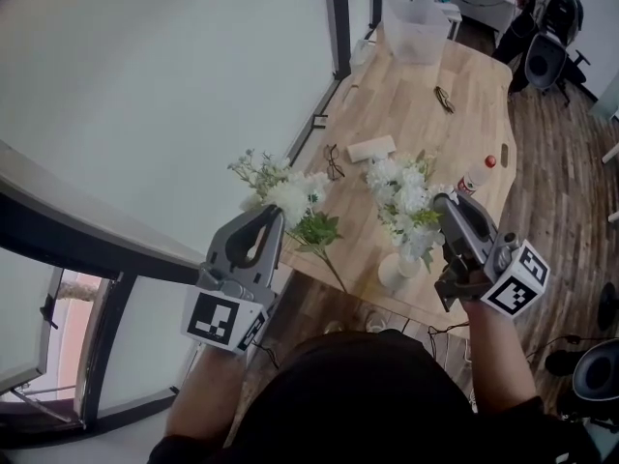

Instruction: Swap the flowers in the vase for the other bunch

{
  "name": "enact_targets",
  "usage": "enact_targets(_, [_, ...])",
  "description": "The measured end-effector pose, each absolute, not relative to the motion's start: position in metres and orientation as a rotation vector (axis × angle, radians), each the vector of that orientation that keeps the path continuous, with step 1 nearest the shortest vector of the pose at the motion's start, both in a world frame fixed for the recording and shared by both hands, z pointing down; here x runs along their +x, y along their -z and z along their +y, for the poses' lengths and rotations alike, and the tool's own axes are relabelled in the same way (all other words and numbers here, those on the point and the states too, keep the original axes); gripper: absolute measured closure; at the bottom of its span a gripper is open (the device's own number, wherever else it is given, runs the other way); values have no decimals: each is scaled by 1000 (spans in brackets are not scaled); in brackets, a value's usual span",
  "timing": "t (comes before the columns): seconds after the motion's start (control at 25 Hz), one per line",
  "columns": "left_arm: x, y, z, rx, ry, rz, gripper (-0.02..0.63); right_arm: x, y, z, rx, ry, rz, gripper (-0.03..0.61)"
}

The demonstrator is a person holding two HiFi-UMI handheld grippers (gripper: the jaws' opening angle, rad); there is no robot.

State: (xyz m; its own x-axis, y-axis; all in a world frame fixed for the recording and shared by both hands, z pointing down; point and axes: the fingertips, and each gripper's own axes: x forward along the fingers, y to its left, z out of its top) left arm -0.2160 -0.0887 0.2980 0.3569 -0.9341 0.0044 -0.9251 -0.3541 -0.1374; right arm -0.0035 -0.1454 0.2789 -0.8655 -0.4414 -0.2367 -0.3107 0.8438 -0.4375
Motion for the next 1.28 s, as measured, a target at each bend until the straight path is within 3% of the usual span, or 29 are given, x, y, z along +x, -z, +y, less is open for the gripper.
enact_targets(0.6, [-222, -301, -87, -2495, 68, 1704, 591, -9, -262, -134, -530, 527, 2665, 508])
enact_targets(1.28, [-203, -315, -106, -2583, 114, 1684, 591, 7, -311, -143, -628, 685, 2660, 508])
